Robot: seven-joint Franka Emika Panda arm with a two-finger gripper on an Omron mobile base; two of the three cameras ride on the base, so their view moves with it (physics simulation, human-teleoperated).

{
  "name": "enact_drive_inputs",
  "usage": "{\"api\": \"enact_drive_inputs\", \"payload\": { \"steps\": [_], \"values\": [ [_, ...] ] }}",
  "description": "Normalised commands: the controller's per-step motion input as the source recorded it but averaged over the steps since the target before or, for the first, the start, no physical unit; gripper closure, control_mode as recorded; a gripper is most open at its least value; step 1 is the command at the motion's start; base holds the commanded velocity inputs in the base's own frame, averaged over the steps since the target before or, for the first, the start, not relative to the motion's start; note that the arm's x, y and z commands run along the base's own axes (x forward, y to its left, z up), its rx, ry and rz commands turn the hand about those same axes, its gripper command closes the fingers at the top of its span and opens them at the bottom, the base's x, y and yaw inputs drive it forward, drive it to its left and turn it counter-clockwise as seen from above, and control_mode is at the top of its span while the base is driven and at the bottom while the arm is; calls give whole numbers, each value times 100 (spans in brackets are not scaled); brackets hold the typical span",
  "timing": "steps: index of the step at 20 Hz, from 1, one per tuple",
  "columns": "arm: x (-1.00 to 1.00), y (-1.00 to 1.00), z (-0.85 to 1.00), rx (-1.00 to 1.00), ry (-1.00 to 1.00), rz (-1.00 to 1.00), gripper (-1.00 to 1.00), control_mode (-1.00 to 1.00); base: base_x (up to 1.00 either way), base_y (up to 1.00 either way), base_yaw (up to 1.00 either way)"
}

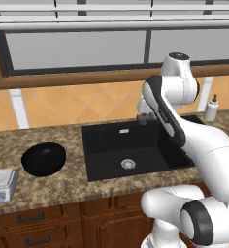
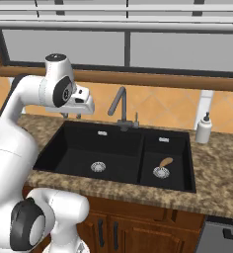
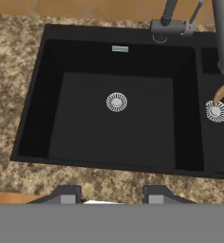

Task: Pick the sweet potato from the sink and place it in the bowl. Then pick the bowl and place it in the microwave. Then close the microwave door and press the start button.

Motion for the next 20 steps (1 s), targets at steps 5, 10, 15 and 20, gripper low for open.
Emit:
{"api": "enact_drive_inputs", "payload": {
  "steps": [5, 10, 15, 20],
  "values": [
    [-56, -14, -1, 0, 0, 0, -100, -100, 0, 0, 0],
    [-56, -94, -21, 0, 6, -10, -100, -100, 0, 0, 0],
    [12, -100, -49, 0, 14, -13, -100, -100, 0, 0, 0],
    [84, -100, -50, 5, 22, -22, -100, -100, 0, 0, 0]
  ]
}}
